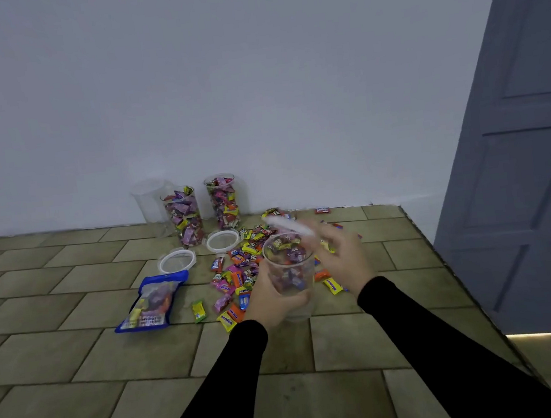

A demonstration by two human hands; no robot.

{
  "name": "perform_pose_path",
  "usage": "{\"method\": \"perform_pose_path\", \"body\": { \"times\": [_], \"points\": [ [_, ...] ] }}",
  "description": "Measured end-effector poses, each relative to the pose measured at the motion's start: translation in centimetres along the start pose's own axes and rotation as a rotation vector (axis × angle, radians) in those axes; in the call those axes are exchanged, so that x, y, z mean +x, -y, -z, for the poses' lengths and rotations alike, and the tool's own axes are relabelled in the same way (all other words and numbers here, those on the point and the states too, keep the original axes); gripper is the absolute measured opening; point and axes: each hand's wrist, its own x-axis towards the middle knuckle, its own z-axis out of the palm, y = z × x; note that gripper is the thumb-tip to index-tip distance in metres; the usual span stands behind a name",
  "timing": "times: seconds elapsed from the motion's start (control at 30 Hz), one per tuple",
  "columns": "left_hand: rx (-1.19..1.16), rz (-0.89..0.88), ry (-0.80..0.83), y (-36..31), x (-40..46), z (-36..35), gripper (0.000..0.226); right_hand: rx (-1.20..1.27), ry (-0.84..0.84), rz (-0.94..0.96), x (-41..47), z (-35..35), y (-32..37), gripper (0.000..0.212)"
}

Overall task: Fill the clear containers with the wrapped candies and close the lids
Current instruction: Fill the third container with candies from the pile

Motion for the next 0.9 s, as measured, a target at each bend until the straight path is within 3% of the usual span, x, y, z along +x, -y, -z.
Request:
{"method": "perform_pose_path", "body": {
  "times": [0.1, 0.27, 0.33, 0.43, 0.53, 0.6, 0.73, 0.9],
  "points": [
    [0.021, 0.012, 0.014, 0.0, 0.1, 0.2, 0.076, 0.075, -0.299, -0.216, 1.3, 0.6, 0.7, 0.027],
    [0.062, 0.021, 0.026, 0.2, 0.0, 0.4, 0.083, 0.018, -0.401, -0.427, 0.9, 2.5, -1.4, 0.032],
    [0.090, 0.027, 0.028, 0.4, 0.0, 0.5, 0.085, -0.036, -0.306, -0.575, -0.1, 3.1, -3.0, 0.035],
    [0.108, 0.039, 0.022, 0.4, -0.1, 0.5, 0.085, -0.171, -0.007, -0.771, -1.9, 3.3, -5.1, 0.035],
    [0.116, 0.059, 0.026, 0.5, -0.2, 0.6, 0.084, -0.368, 0.321, -0.849, -3.2, 3.2, -6.0, 0.034],
    [0.123, 0.079, 0.022, 0.5, -0.4, 0.6, 0.082, -0.482, 0.450, -0.851, -3.5, 3.0, -6.0, 0.041],
    [0.141, 0.099, 0.023, 0.5, -0.7, 0.7, 0.079, -0.739, 0.556, -0.749, -3.4, 2.9, -5.1, 0.028],
    [0.169, 0.125, 0.037, 0.0, -1.2, 0.7, 0.083, -1.044, 0.562, -0.631, -3.7, 2.0, -5.3, 0.025]
  ]
}}
